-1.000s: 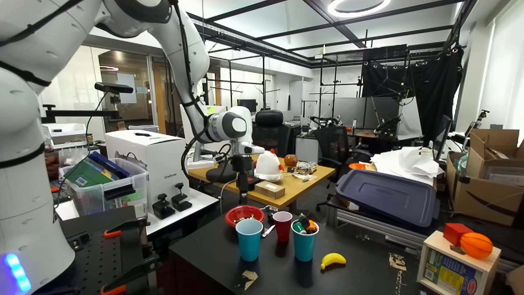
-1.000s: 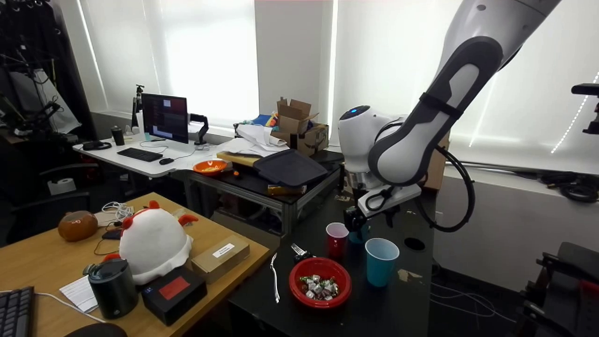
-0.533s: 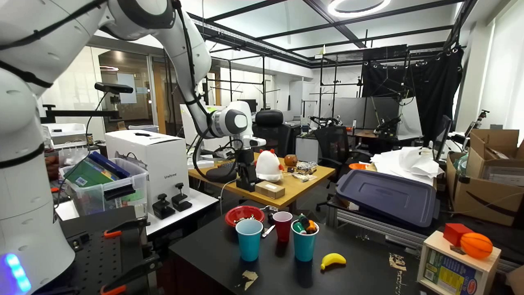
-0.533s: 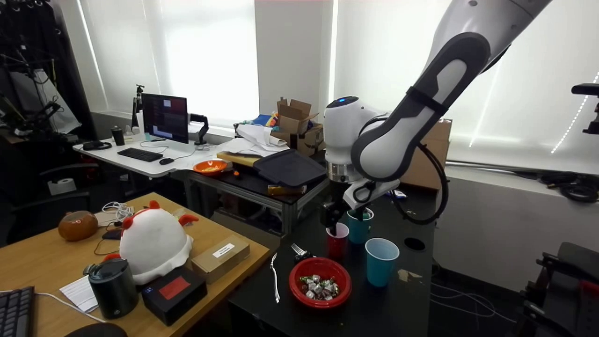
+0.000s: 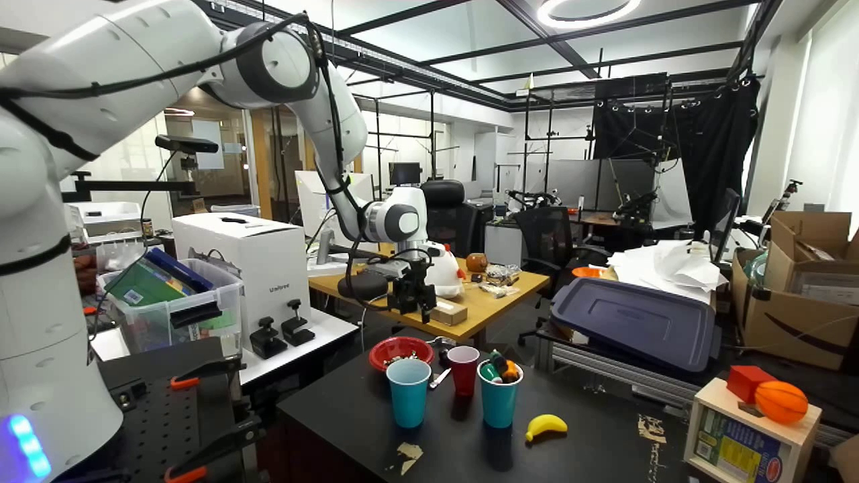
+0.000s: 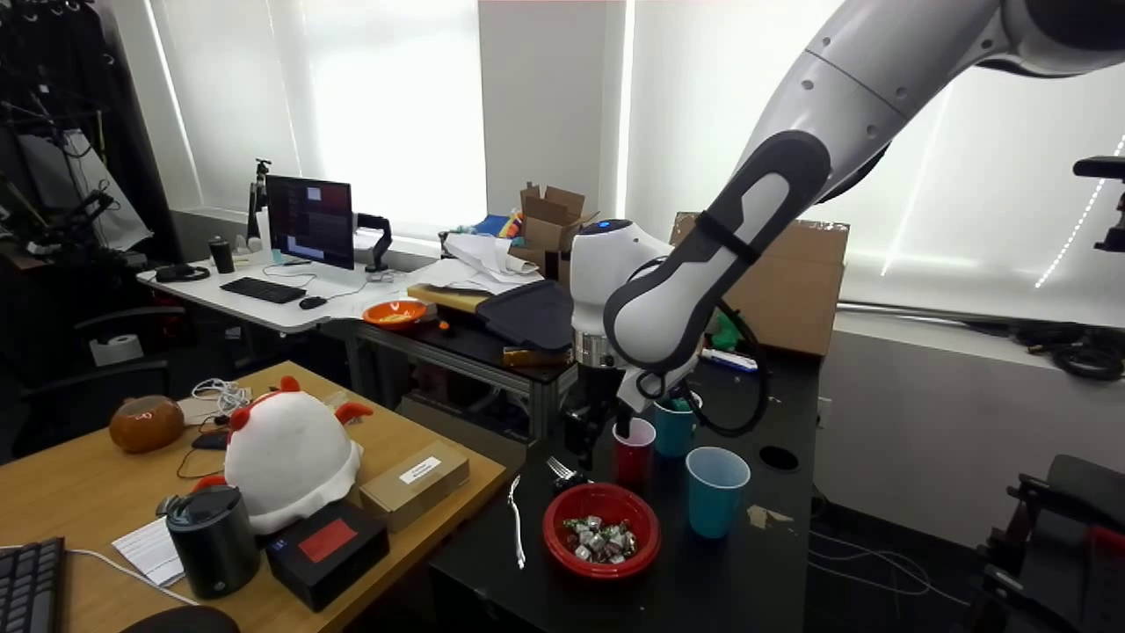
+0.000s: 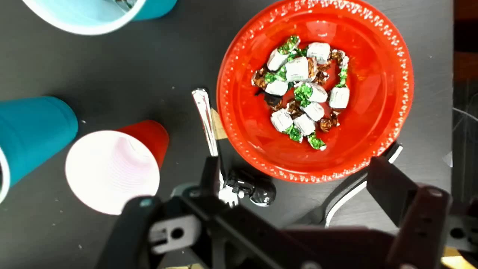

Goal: Move some contents from the bowl to the left bowl

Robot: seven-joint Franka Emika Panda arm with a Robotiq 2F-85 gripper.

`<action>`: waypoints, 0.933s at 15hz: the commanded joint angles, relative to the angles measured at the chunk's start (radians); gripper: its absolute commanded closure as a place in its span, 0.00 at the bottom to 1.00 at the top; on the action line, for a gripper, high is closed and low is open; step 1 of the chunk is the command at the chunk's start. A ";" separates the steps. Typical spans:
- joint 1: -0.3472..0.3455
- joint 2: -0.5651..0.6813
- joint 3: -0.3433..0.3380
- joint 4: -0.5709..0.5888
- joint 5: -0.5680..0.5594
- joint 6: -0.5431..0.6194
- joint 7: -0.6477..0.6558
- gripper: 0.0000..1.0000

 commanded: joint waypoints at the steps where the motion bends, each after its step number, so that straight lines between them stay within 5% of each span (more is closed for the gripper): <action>1: -0.047 0.112 0.049 0.167 0.031 -0.071 -0.176 0.00; 14: -0.112 0.367 0.146 0.523 0.092 -0.339 -0.490 0.00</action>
